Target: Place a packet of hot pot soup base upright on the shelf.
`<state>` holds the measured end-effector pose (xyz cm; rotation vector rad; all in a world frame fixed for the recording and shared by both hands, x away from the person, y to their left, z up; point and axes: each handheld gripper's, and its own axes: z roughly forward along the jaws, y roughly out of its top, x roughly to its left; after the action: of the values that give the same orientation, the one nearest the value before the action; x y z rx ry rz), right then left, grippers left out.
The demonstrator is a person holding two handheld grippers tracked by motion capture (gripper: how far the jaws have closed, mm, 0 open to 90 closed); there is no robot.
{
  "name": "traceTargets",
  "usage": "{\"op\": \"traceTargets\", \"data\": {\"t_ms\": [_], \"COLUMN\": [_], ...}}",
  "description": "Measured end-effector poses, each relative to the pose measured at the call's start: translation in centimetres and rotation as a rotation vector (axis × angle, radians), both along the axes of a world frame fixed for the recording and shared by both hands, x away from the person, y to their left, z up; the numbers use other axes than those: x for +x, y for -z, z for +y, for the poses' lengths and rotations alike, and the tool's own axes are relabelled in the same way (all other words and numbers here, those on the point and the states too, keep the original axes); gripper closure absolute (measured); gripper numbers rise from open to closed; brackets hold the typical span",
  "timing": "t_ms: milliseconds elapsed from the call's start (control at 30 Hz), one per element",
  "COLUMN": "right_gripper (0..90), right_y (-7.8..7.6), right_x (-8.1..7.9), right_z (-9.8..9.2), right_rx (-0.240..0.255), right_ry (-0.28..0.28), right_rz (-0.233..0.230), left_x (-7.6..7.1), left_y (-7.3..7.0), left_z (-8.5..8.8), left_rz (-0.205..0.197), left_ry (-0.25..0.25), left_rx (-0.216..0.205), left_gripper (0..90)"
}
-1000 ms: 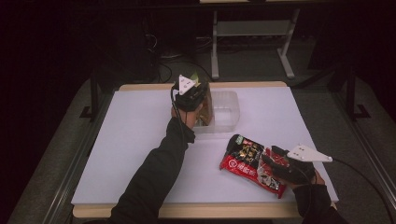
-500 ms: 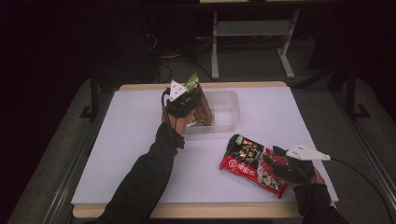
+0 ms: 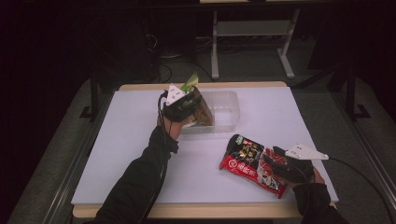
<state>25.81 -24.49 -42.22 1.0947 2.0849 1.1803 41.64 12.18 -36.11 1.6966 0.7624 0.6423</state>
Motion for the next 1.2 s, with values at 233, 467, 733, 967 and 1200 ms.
{"op": "traceTargets", "data": {"t_ms": [233,467,733,967,1200], "right_gripper": [52.3,50.7,45.3,45.8,46.1], "right_y": [0.1,0.0,-1.0,-0.9,-0.2], "right_x": [0.0,-0.1,0.0,0.0,0.4], "right_z": [-0.1,-0.6,-2.7,-4.3,-4.8], "right_rx": [0.012,0.016,0.017,0.039,-0.019], "right_ry": [0.001,0.009,0.036,0.07,0.14], "right_rz": [0.007,0.001,0.007,0.05,0.145], "left_x": [-0.9,-2.3,-5.2,-7.8,-8.3], "left_y": [-0.7,-1.7,-1.7,2.0,5.4], "left_z": [0.9,2.0,2.7,3.0,1.9], "left_rz": [-0.016,-0.027,-0.009,0.105,0.217], "left_ry": [0.039,0.102,0.187,0.303,0.41], "left_rx": [0.004,0.01,0.035,0.042,0.113], "left_gripper": [56.5,43.3,34.3,30.4,27.9]}}
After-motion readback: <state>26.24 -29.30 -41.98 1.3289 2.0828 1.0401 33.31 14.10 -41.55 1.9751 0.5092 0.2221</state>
